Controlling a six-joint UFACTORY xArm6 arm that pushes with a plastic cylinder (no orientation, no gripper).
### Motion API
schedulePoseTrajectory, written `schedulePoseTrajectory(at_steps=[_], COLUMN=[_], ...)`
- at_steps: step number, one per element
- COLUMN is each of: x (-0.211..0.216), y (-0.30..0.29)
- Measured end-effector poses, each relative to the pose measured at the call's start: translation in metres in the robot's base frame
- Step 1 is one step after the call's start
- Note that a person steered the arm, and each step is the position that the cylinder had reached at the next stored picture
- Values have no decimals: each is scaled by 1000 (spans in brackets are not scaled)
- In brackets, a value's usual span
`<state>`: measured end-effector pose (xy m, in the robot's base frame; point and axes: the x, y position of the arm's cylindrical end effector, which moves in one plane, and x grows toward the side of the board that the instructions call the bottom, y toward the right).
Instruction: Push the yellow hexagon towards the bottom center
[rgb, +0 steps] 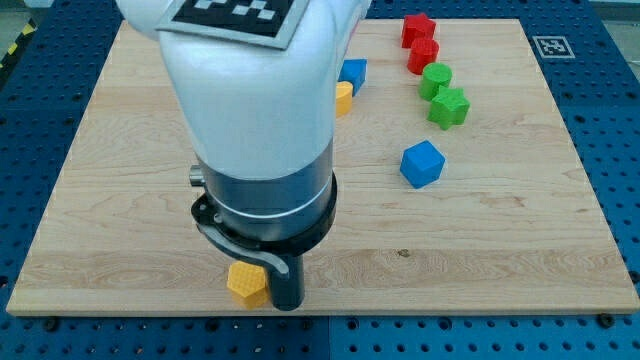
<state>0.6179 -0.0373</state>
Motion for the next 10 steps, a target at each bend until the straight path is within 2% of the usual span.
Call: schedulePoseTrajectory(at_steps=[3, 5, 6, 8, 10], x=[0, -3, -11, -33, -33], y=[-76, -47, -52, -73, -123])
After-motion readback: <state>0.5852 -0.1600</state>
